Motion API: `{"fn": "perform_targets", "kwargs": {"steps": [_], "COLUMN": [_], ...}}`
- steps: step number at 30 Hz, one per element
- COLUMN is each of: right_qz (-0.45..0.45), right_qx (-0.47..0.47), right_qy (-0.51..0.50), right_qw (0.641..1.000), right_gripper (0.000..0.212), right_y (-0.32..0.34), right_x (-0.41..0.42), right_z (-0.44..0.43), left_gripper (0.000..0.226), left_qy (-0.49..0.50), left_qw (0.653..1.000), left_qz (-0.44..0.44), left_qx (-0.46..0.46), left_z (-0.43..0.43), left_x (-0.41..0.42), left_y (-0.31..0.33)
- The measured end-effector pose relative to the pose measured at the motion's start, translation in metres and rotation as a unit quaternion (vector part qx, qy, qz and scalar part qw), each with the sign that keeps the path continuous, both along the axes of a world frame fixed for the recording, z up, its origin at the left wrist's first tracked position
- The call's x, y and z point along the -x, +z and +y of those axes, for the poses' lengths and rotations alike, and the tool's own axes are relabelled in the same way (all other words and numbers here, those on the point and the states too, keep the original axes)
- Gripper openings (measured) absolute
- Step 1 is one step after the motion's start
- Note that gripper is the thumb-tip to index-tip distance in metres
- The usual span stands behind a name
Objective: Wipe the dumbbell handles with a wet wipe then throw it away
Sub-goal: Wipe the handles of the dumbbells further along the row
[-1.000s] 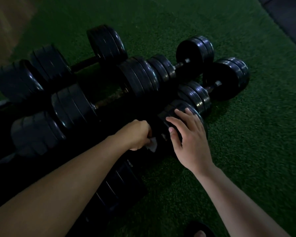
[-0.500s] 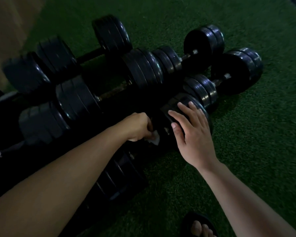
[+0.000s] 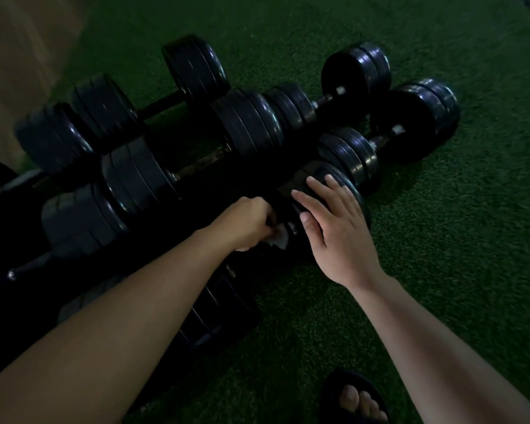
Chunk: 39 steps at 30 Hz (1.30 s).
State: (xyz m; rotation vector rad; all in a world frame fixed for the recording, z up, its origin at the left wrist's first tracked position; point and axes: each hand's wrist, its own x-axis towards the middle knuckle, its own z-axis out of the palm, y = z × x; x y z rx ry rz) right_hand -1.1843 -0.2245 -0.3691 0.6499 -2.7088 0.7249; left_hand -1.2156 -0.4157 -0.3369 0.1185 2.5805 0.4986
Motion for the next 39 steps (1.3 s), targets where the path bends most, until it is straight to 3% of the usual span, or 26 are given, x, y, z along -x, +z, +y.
{"fn": "perform_targets", "kwargs": {"steps": [5,11,14,22,26,30,34,37,39], "right_qz": [0.004,0.023,0.026,0.038,0.041,0.039,0.040,0.036,0.034], "right_qx": [-0.005,-0.012,-0.012,-0.010,-0.014,-0.018,-0.017,-0.018,-0.017], "right_qy": [0.002,0.000,0.002,-0.001,-0.004,-0.006,-0.005,-0.006,-0.004], "right_qw": [1.000,1.000,1.000,0.999,0.999,0.999,0.999,0.999,0.999], "right_gripper": [0.042,0.042,0.042,0.041,0.042,0.042,0.042,0.043,0.043], "right_y": [0.000,-0.001,-0.003,-0.004,-0.005,-0.005,-0.006,-0.005,-0.005], "right_x": [0.001,0.000,0.001,0.001,0.001,0.001,0.002,0.001,0.001], "right_z": [0.001,0.000,0.000,0.000,-0.001,-0.001,-0.001,-0.001,-0.001], "left_gripper": [0.022,0.013,0.016,0.018,0.037,0.031,0.027,0.020,0.021], "left_qy": [-0.107,0.006,0.009,-0.147,-0.201,-0.209,-0.118,-0.018,-0.041], "left_qw": [0.986,0.999,0.998,0.966,0.960,0.959,0.987,1.000,0.999], "left_qz": [-0.071,-0.031,-0.052,-0.182,-0.133,-0.111,-0.010,0.008,0.018], "left_qx": [0.109,-0.019,-0.025,0.107,0.145,0.153,0.110,0.025,0.011], "left_z": [-0.031,-0.007,-0.004,-0.045,-0.041,-0.030,-0.024,-0.011,-0.003], "left_x": [-0.002,0.007,0.015,0.006,0.001,-0.010,0.001,0.004,-0.002], "left_y": [0.011,0.005,-0.002,0.008,0.007,0.010,0.017,0.009,0.002]}}
